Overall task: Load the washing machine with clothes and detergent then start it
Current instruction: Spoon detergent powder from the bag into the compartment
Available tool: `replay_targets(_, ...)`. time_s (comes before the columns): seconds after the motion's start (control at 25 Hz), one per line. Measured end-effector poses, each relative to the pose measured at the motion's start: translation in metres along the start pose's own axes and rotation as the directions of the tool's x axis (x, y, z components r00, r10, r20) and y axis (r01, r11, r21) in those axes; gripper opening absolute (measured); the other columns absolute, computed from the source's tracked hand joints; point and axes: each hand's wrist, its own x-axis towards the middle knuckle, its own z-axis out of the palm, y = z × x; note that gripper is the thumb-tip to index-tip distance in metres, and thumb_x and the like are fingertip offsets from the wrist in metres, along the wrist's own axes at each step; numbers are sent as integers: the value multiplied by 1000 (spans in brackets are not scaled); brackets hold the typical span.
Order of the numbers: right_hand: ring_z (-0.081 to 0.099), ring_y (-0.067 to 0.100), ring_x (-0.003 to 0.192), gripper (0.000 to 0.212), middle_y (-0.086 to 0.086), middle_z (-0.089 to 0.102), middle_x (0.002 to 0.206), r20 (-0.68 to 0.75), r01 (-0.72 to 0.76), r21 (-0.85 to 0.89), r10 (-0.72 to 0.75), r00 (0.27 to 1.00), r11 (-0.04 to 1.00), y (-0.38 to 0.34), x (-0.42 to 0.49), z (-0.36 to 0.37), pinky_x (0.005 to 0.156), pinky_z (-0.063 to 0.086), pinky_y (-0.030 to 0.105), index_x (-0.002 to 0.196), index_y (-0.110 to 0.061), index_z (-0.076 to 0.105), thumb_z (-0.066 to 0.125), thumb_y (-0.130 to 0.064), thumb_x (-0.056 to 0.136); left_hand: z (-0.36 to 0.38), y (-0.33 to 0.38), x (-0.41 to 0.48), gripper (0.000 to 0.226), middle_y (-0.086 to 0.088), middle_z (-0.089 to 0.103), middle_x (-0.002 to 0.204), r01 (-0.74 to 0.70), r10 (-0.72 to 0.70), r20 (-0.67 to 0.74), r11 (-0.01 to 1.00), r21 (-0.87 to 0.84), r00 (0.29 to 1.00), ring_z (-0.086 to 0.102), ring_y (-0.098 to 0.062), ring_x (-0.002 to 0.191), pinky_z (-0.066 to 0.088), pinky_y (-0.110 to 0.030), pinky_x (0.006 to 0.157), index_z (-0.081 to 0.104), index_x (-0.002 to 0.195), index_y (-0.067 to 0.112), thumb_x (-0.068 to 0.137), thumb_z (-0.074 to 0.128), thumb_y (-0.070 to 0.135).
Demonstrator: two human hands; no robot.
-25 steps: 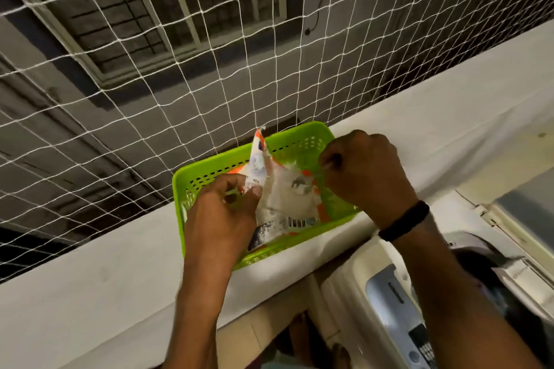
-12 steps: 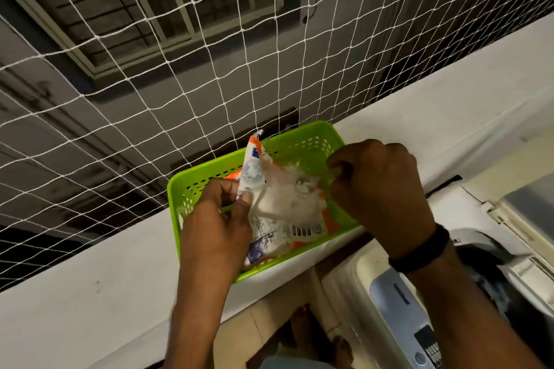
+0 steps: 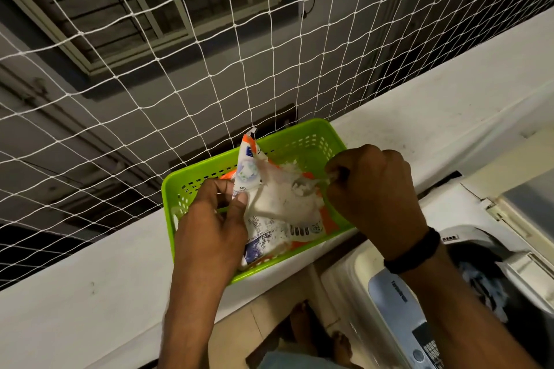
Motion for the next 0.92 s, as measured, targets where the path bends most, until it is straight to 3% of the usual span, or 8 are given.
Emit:
replay_targets(0.12,65,30,79,47,4,76,91,-2,6,28,-6,1000,1000,1,3,3,75,49,34,94,-18,78,42,-34,69,-1,-1,0,6,16,73,92,-8,8,2,1000,3,1000,71,-10,80,58,-45,76,59,95,32,95,60,38)
replay_targets(0.24,65,29,83,25,5,74,95,49,2,22,-3,999,1000,-1,6,7,73,46,29,97,-17,78,60,-23,81,-2,-3,0,6,14,75,94,-13,13,22,1000,4,1000,72,-15,82,58,-46,76,55,98,34,96,58,38)
replay_targets(0.32,65,27,82,19,6,74,92,63,15,46,-18,998,999,-4,9,11,71,39,24,94,-17,78,64,-18,81,-2,-4,-1,6,12,75,94,-29,29,39,1000,7,999,71,-20,81,58,-48,74,53,99,34,96,56,39)
replay_targets(0.4,67,27,84,17,4,76,91,84,48,102,-57,995,994,-6,13,18,74,43,23,91,-19,78,65,-15,81,-2,-4,-1,5,10,76,90,-43,43,45,999,8,998,70,-23,77,57,-49,73,52,99,33,97,56,35)
replay_targets(0.52,71,24,86,17,1,77,90,183,103,177,-136,974,979,-8,20,26,88,55,34,88,-21,78,64,-12,82,-3,-3,0,4,9,76,88,-39,39,49,999,-1,998,71,-20,76,58,-48,73,52,98,31,98,56,32)
replay_targets(0.64,70,27,83,16,7,76,85,291,99,143,-137,947,985,-3,25,28,84,57,39,85,-14,76,59,-15,85,-4,-4,0,5,11,76,87,-33,33,30,999,0,999,72,-16,77,58,-46,74,53,98,31,98,57,33)
replay_targets(0.8,71,28,77,25,13,75,76,517,-104,233,-32,856,967,-4,25,28,78,60,44,82,-1,74,57,-17,73,-3,-4,-1,6,10,76,87,-35,35,26,999,-9,999,72,-18,76,58,-47,72,53,99,31,97,58,34)
replay_targets(0.92,72,35,74,34,18,73,71,545,-272,369,30,838,889,-5,24,32,78,59,52,73,3,72,56,-24,61,-4,-3,-2,5,11,76,88,-35,35,21,999,-10,999,71,-13,76,58,-42,72,55,99,30,97,57,34)
